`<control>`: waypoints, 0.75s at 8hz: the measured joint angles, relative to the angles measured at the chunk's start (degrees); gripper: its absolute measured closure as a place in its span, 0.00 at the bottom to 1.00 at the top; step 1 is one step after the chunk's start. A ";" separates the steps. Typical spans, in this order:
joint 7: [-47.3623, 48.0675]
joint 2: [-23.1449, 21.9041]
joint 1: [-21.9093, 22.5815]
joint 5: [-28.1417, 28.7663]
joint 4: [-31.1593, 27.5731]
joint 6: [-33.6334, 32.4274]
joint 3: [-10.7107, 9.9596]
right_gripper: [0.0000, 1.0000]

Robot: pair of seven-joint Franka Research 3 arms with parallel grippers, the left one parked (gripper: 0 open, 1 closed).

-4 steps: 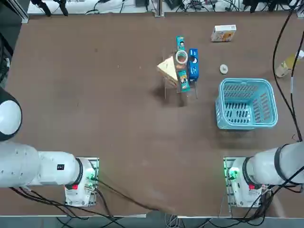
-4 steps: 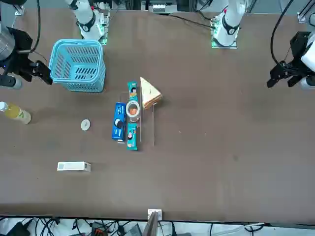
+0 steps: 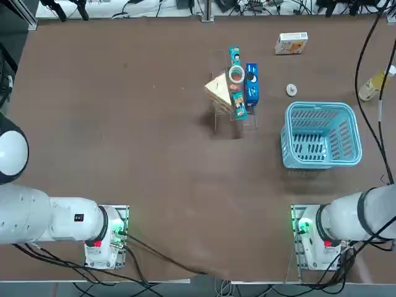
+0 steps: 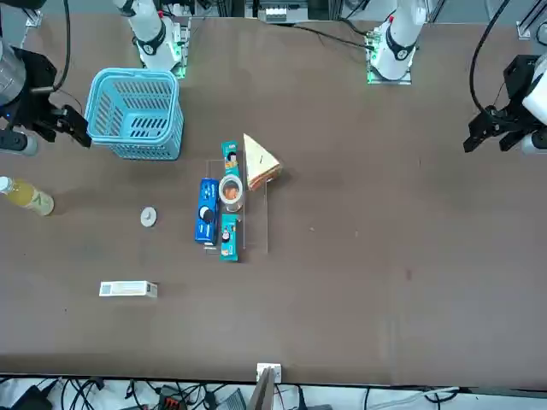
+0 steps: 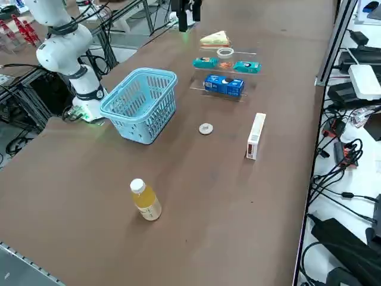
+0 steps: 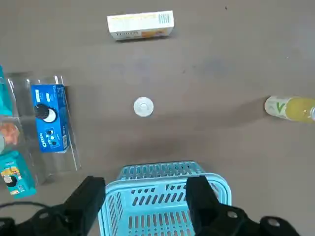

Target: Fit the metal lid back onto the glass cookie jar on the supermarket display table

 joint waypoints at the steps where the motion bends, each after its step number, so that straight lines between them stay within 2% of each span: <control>1: 0.00 1.29 -0.07 0.00 -0.07 -0.01 -0.04 0.00; 3: 0.00 6.55 -0.25 0.00 -0.44 2.61 -0.48 0.00; 6: -0.43 15.85 -2.89 0.02 -3.18 14.63 -0.92 0.00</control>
